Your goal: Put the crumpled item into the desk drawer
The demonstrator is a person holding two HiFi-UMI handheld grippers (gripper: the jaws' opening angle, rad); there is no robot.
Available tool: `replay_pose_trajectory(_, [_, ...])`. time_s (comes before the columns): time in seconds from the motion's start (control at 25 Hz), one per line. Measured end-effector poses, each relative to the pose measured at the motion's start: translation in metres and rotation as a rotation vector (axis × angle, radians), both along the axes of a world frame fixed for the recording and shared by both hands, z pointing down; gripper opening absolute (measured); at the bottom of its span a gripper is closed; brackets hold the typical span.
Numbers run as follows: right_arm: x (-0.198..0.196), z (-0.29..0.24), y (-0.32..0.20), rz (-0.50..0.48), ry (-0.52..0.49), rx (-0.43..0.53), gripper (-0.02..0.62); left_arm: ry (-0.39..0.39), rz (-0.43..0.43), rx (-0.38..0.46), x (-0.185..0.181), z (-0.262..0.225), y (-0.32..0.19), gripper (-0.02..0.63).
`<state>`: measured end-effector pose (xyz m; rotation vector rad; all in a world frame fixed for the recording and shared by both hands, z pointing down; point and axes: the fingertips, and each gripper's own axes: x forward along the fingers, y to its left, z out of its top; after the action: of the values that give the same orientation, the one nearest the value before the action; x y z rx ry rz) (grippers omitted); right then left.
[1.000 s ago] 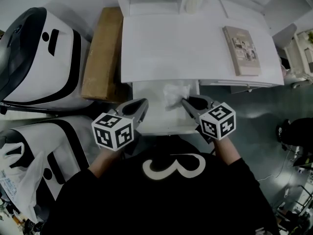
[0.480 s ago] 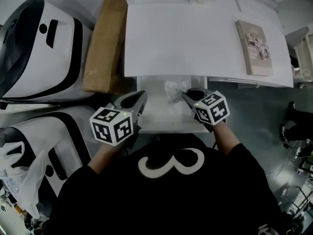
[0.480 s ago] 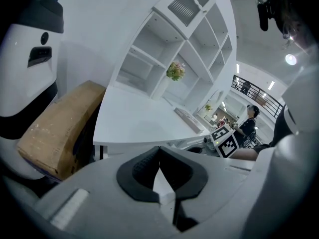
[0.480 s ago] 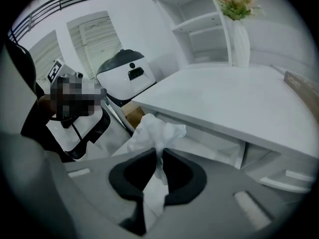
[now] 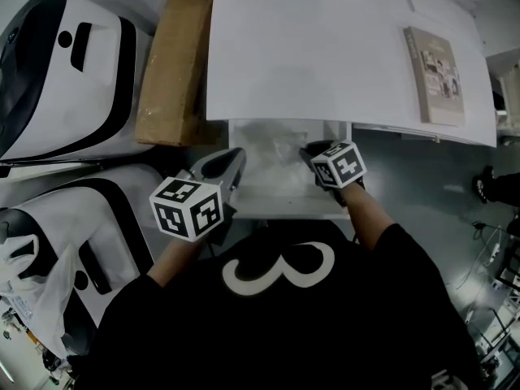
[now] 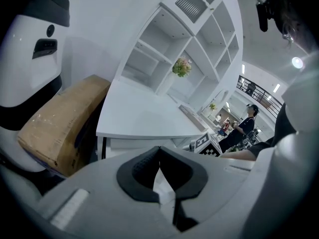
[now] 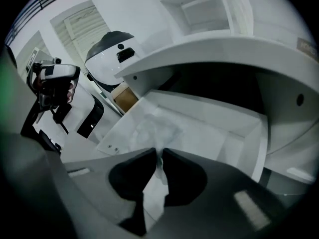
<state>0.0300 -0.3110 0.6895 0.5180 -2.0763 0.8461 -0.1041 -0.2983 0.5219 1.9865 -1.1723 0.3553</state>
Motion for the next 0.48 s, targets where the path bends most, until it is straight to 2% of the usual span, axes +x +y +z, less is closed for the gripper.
replay_pose_trajectory(0.48, [-0.002,0.053,-0.004,0.008,0.069,-0.054,0.048,-0.022,-0.043,-0.038,-0.008,0.023,0.0,0.009])
